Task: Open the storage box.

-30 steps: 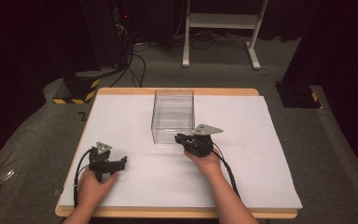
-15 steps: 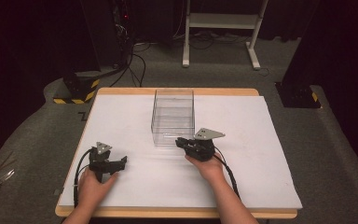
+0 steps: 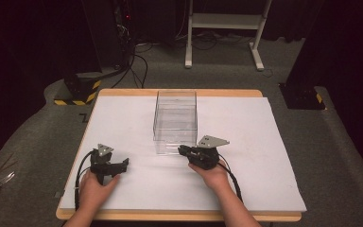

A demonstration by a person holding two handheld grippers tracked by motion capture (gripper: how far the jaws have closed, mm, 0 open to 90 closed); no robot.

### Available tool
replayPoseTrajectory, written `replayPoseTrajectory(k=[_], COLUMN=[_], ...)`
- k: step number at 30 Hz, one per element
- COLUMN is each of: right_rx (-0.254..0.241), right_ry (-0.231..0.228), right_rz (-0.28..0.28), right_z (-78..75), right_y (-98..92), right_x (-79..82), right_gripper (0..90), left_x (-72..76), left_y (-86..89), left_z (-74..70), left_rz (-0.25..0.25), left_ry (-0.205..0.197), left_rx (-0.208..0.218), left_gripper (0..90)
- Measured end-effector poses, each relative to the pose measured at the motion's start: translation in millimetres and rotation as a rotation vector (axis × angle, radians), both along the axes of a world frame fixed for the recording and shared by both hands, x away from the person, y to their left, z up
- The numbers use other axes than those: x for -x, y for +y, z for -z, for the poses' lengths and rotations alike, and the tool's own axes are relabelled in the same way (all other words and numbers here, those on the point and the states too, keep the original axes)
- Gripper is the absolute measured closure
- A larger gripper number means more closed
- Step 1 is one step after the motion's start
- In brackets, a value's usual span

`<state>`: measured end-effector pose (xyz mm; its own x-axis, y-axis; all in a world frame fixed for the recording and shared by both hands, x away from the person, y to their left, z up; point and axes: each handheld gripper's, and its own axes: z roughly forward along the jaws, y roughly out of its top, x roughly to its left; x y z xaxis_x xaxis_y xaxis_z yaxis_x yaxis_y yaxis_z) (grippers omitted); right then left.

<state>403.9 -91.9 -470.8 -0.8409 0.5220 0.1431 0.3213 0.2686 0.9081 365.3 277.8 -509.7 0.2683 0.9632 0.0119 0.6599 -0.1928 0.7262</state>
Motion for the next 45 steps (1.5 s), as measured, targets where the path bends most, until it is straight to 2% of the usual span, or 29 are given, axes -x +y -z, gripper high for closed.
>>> replayPoseTrajectory(k=[31,37,45], right_rx=[0.03,0.008,0.002], right_ry=[-0.01,-0.011,-0.013], right_rz=[-0.092,-0.102,-0.122], right_z=[3.3,5.6,6.0], right_y=[-8.6,-12.6,-17.1], right_x=[52.1,57.5,65.6], right_gripper=[82.2,82.2,82.1], left_x=[0.0,0.1,0.1], left_y=[0.0,0.0,0.0], left_z=[0.0,0.0,0.0], left_rz=[0.0,0.0,0.0], left_ry=[0.0,0.0,0.0], left_rx=[0.0,0.0,0.0], left_gripper=[10.3,10.3,10.3])
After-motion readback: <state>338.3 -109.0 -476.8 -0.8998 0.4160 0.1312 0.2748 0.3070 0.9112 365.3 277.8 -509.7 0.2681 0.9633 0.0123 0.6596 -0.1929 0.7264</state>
